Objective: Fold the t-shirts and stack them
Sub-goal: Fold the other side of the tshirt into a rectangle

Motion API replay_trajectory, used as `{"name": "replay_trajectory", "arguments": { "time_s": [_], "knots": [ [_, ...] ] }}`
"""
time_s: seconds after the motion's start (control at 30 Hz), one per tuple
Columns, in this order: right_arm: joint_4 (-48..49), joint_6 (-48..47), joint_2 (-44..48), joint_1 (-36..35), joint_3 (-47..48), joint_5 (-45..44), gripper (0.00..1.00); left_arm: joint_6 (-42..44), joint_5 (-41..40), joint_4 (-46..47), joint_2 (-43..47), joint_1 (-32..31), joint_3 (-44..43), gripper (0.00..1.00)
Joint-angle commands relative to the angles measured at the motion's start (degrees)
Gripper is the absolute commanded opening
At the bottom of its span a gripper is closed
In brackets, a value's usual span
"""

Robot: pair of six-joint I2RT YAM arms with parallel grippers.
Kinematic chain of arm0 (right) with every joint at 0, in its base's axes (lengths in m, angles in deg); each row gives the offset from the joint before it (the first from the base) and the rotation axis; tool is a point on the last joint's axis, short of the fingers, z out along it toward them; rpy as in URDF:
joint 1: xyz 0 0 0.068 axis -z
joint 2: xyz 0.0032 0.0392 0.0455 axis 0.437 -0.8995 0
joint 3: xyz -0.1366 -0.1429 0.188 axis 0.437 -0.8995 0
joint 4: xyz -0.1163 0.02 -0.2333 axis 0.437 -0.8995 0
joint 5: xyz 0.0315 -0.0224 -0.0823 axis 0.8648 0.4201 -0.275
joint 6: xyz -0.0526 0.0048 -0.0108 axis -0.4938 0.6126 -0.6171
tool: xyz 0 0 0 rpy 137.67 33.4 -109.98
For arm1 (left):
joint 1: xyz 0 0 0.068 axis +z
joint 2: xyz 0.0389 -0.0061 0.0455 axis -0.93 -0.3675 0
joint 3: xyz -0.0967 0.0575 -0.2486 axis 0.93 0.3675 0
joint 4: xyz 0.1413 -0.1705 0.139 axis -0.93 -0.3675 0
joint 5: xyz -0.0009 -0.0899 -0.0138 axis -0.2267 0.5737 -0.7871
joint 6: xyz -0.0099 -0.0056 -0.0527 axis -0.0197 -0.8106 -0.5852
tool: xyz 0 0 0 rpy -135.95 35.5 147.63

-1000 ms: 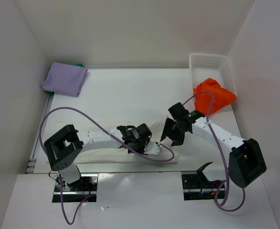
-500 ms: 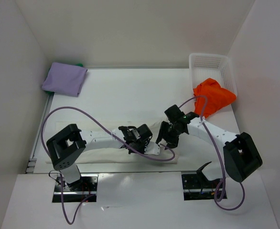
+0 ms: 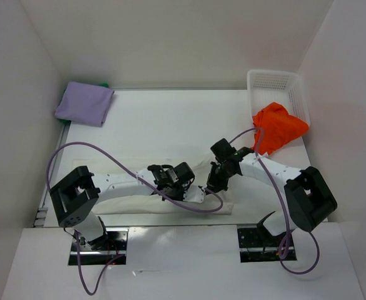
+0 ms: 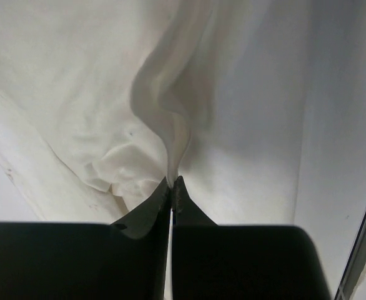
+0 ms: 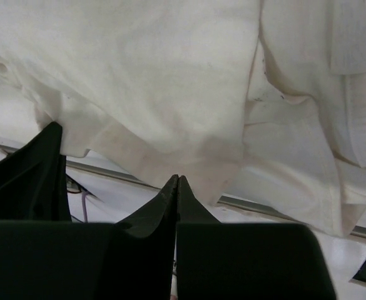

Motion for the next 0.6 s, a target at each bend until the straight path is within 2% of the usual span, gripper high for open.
{"name": "replay_trajectory", "arguments": {
  "time_s": [0.0,0.1,0.23,0.4,0.43,0.47,0.5,0.57],
  "knots": [
    [1.5,0.4,0.3,-1.2,-0.4,0.5,0.0,1.1,-0.8,-1.9,2.0,-0.2,0.5,0.0],
    [-0.7,0.4,2.6,-1.7,-1.0,0.5,0.0,1.8,-1.3,-2.9,2.0,-0.2,1.0,0.0],
    [-2.6,0.9,5.7,-1.7,-3.2,0.5,0.0,2.8,2.6,-4.1,2.0,-0.2,1.5,0.01],
    [-4.0,1.4,6.4,-1.7,-2.2,-2.8,0.01,2.3,2.0,-5.1,-0.2,-0.8,1.5,0.17],
    [-4.6,1.4,5.9,-1.7,-1.4,-3.6,0.04,2.3,1.5,-5.7,-0.2,-0.8,1.5,0.25],
    [-5.3,1.4,5.9,-1.7,-0.5,-4.5,0.19,2.3,1.0,-5.7,-0.2,-0.8,1.5,0.33],
    [-5.3,1.4,5.3,-1.7,1.3,-5.4,0.28,2.3,0.5,-6.3,0.4,-0.8,1.5,0.45],
    [-6.6,0.8,4.8,-0.9,3.0,-8.1,0.44,1.8,-0.8,-7.0,1.5,-0.8,1.5,0.61]
  ]
}}
